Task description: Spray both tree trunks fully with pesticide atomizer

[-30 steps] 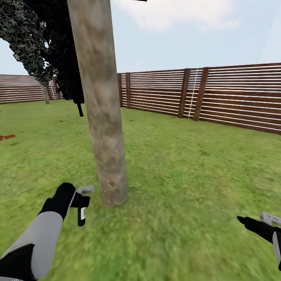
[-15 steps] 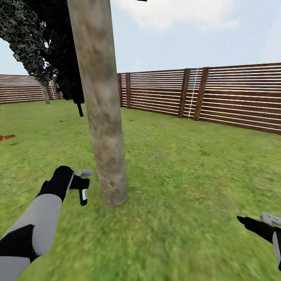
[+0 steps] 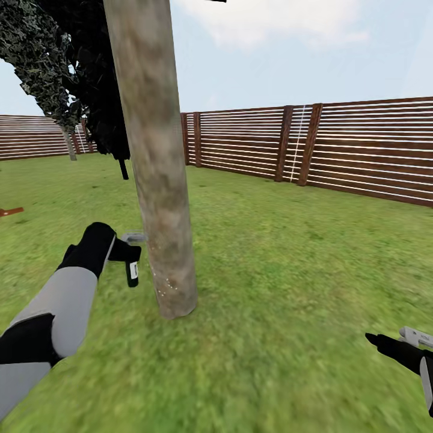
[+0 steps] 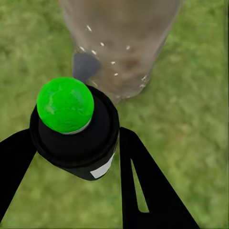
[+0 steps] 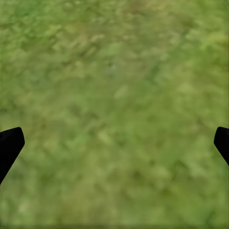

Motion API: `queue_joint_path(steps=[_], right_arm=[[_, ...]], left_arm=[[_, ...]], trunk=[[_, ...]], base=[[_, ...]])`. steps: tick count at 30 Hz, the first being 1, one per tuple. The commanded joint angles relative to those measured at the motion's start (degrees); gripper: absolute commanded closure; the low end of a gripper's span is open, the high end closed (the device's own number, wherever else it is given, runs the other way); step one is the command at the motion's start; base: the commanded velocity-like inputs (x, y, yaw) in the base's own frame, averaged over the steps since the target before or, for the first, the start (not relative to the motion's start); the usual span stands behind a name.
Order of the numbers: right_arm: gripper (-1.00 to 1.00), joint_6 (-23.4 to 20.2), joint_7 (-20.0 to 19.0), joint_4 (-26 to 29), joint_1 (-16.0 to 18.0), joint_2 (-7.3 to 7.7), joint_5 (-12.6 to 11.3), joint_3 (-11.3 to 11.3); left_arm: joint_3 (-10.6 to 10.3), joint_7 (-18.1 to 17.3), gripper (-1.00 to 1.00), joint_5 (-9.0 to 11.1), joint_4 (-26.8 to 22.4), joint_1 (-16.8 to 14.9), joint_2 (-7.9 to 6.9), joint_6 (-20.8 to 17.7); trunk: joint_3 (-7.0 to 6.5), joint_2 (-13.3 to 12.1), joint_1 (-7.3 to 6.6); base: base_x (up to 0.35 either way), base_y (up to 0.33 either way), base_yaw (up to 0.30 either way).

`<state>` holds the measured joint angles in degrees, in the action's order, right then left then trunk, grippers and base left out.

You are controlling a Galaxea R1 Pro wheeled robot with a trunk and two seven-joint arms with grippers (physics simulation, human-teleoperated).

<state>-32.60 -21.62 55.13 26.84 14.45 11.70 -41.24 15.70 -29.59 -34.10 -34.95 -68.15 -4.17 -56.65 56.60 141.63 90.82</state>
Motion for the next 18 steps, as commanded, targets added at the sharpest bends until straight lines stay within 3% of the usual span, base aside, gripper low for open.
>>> queue_joint_path(steps=[1, 5, 7, 11, 18], right_arm=[[-1.00, -0.2, -0.5, 0.1, 0.1, 0.00, 0.6, -0.2], [-1.00, -0.2, -0.5, 0.1, 0.1, -0.01, 0.6, -0.2], [-1.00, -0.2, -0.4, 0.1, 0.1, -0.01, 0.6, -0.2], [-1.00, -0.2, -0.4, 0.1, 0.1, -0.02, 0.6, -0.2], [-1.00, -0.2, -0.4, 0.1, 0.1, -0.04, 0.6, -0.2]], left_arm=[[0.2, -0.6, 1.00, -0.6, 0.0, -0.9, 0.03, -0.1], [0.2, -0.6, 1.00, -0.6, 0.0, -2.5, -0.22, -0.1], [0.2, -0.6, 1.00, -0.6, 0.1, -3.4, -1.90, -0.2], [0.1, -2.0, 1.00, -0.6, 0.1, -5.8, -3.86, -0.2], [-0.1, -2.1, 1.00, -0.6, 0.2, -9.4, -4.01, -0.3]], trunk=[[0.06, 0.0, -0.01], [0.06, 0.0, -0.01], [0.06, 0.0, -0.01], [0.06, 0.0, -0.01], [0.06, 0.0, -0.01]], base=[[0.000, 0.000, 0.000], [0.000, 0.000, 0.000], [0.000, 0.000, 0.000], [0.000, 0.000, 0.000], [0.000, 0.000, 0.000]])
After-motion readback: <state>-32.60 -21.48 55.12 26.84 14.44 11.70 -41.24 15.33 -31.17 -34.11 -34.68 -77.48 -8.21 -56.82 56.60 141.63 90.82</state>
